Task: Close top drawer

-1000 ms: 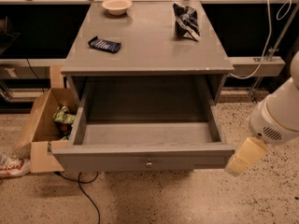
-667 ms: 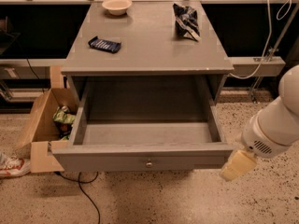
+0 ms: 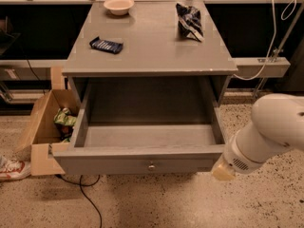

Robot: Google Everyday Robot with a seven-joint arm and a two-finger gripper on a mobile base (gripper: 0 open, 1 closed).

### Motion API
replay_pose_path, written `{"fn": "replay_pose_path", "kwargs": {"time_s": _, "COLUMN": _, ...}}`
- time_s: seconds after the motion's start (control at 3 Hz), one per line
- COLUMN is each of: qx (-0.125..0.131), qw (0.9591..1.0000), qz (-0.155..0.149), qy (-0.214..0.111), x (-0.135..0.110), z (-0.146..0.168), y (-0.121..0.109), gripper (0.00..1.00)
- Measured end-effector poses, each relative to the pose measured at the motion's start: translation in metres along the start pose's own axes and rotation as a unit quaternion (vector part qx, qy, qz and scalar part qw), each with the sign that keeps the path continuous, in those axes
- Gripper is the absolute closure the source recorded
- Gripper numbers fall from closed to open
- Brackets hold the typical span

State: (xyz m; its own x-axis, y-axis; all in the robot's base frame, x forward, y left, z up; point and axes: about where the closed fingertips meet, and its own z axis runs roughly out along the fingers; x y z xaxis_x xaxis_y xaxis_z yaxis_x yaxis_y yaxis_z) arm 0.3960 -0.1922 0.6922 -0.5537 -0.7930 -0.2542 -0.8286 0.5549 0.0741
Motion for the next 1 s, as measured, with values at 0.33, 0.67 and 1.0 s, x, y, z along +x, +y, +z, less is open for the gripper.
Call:
{"fn": "replay_pose_path", "kwargs": {"time_s": 0.33, "qx": -0.002, "qw": 1.0000, "qz": -0.009, "qy": -0.003, "x": -0.008, "z": 0.034, "y": -0.001, "gripper": 0.94}}
{"fn": "replay_pose_path", "kwargs": {"time_s": 0.67, "qx": 0.008, "qw": 0.9996, "qz": -0.017, "qy": -0.020, "x": -0.019, "z": 0.053, "y": -0.009, "gripper": 1.00}}
{"fn": "replay_pose_path", "kwargs": {"time_s": 1.0, "qx": 0.008, "qw": 0.9996, "qz": -0.017, "qy": -0.020, "x": -0.019, "z": 0.053, "y": -0.009, "gripper": 1.00}}
